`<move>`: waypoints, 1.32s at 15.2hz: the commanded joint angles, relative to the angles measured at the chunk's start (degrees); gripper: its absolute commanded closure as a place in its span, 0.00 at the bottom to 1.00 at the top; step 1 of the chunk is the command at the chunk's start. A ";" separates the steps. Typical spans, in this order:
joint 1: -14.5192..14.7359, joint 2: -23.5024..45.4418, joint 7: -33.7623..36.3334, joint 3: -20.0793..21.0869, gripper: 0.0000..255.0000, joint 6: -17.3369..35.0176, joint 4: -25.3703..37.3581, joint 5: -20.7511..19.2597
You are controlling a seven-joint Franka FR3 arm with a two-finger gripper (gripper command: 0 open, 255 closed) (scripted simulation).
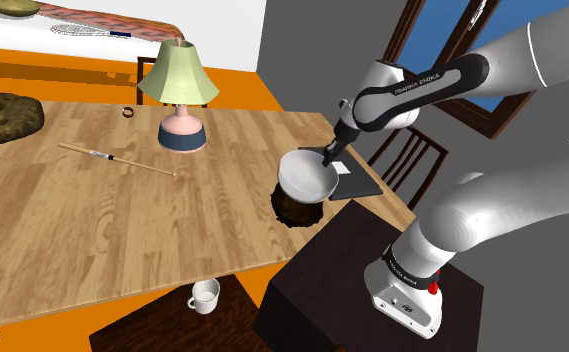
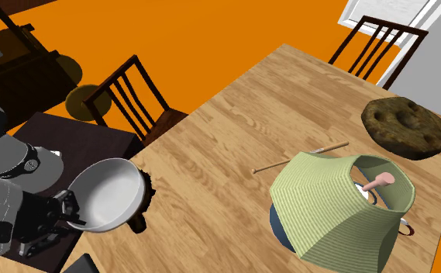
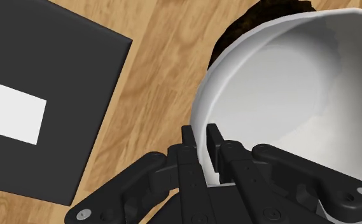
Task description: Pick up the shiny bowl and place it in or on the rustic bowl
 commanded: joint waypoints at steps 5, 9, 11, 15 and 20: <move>0.37 2.42 -0.41 -0.48 1.00 3.62 -1.10 0.32; 0.37 2.43 -0.41 -0.48 1.00 3.62 -1.10 0.32; 0.37 2.42 -0.41 -0.48 0.00 3.62 -1.11 0.32; 0.36 2.41 -0.41 -0.48 0.00 3.62 -1.11 0.32; -1.01 -5.98 0.46 0.74 0.00 -7.03 1.15 -0.72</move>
